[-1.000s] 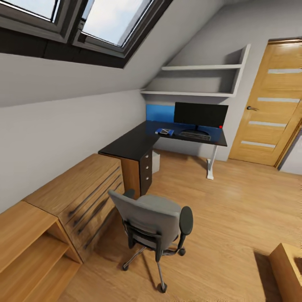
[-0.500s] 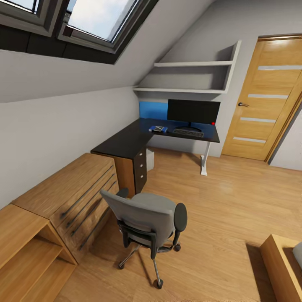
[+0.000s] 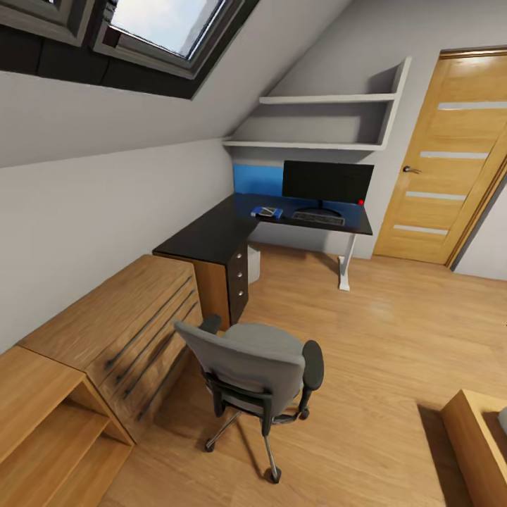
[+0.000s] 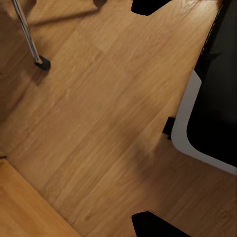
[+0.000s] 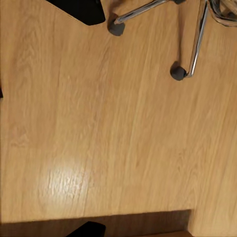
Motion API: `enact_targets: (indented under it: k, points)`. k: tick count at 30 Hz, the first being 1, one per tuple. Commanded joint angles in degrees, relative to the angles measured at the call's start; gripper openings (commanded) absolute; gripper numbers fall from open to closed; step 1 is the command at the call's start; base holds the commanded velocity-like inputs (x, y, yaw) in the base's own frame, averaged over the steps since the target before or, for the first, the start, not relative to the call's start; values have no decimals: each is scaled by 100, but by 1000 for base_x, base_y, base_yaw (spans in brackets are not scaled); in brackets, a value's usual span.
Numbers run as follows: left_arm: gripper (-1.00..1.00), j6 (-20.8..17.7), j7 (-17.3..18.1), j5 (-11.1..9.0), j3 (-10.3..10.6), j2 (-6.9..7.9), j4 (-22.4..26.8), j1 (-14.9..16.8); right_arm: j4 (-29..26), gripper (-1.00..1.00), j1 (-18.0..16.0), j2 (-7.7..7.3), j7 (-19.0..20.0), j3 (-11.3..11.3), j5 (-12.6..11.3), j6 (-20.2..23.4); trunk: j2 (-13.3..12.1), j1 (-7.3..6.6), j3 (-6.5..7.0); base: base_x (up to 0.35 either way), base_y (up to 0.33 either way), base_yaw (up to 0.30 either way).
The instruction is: In the bedroom, organize the workspace by keeping the computer under the desk, ensuring the monitor is on the desk, placing the keyboard on the desk next to the monitor, placing the mouse on the desk next to the keyboard, moving the folder from the swivel chair onto the desk next to the mouse, stacking the notebook on top of the folder with the pen on top of the notebook, and positioning the swivel chair next to the desk.
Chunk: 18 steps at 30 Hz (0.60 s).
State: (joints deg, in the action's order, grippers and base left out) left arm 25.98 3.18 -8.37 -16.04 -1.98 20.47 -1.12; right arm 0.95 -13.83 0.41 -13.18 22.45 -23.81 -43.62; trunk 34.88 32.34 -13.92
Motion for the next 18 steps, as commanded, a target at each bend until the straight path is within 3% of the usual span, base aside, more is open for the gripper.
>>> enact_targets:
  k: [1,10,18]
  points:
    - [100,0,33,-59,-5,-3,9,-2,10,100,-6,3,-36,50,-18,-15,7,3,-16,128,288,-101]
    - [100,-2,33,-57,1,-4,7,-2,10,100,-6,-3,-36,49,-19,-15,7,3,-73,109,284,-160]
    - [100,-4,33,-52,4,-4,7,-2,10,100,-6,-5,-36,49,-19,-15,7,3,-88,30,81,-226]
